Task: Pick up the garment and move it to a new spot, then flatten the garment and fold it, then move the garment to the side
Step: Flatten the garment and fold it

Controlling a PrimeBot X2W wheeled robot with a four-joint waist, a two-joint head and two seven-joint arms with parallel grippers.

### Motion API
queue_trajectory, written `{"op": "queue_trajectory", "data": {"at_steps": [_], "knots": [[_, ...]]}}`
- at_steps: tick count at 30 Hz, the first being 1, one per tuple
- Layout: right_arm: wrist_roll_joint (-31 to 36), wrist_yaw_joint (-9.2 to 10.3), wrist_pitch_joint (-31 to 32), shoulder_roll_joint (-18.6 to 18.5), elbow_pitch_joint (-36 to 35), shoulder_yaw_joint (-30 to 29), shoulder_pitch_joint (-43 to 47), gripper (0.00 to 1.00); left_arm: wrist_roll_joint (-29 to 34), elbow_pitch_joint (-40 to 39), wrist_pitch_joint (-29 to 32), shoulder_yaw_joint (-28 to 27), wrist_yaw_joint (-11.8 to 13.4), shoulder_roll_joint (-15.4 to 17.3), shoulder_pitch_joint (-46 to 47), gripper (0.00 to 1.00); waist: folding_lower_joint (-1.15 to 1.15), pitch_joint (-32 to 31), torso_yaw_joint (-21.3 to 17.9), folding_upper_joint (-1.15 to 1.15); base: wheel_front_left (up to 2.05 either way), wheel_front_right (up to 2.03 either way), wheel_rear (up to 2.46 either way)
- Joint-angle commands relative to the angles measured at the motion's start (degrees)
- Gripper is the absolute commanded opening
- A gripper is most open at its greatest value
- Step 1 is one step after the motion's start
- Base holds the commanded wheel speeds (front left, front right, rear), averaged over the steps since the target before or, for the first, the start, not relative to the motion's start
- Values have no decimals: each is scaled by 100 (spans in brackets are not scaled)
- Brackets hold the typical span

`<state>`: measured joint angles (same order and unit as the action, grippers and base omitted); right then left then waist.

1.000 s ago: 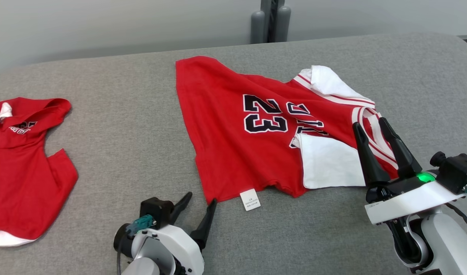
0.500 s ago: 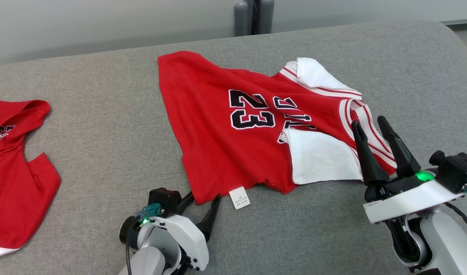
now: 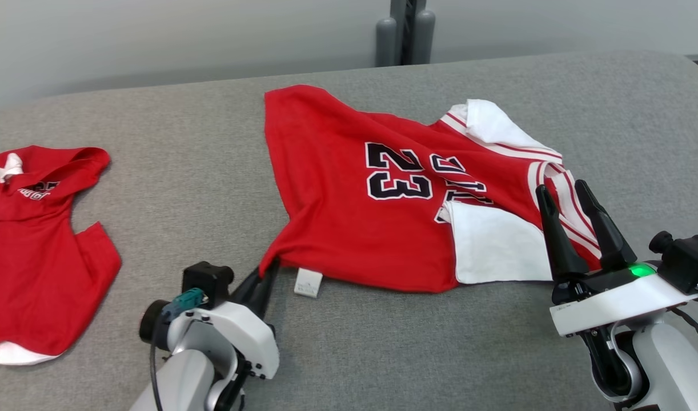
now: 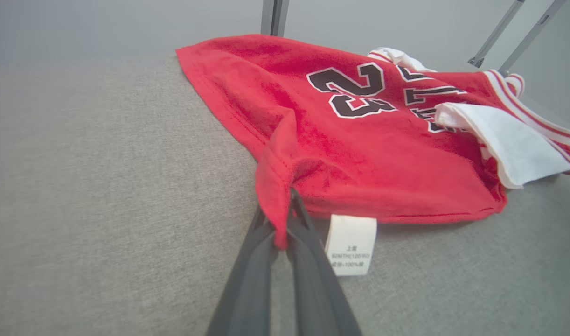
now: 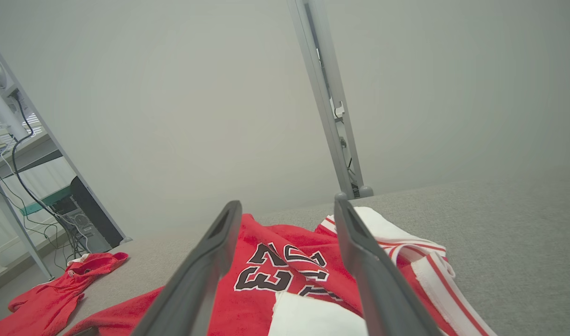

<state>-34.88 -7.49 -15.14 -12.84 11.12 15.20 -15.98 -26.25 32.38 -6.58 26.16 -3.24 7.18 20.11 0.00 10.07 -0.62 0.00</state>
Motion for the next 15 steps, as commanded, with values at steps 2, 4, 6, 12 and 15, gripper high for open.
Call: {"op": "queue_trajectory", "data": {"at_steps": [2,4,6,12,15], "knots": [[26,-1,-12,11,14,-33,43,100,15,-109,23,-74,73,142,-70,0,0,-89,124,0,0,0,0],[47,-1,-12,29,34,-49,76,100,25,-235,92,-98,129,266,-136,0,0,-122,198,0,0,0,0],[80,-1,-12,42,60,-45,97,100,-3,-374,159,-137,184,367,-215,0,0,-147,263,0,0,0,0],[121,-1,-12,75,129,-50,107,100,-80,-629,431,-143,319,498,-485,100,0,-173,357,0,0,0,0],[146,-1,-12,53,156,-31,109,100,-38,-717,471,-148,450,514,-524,100,0,-176,369,0,0,0,0]]}}
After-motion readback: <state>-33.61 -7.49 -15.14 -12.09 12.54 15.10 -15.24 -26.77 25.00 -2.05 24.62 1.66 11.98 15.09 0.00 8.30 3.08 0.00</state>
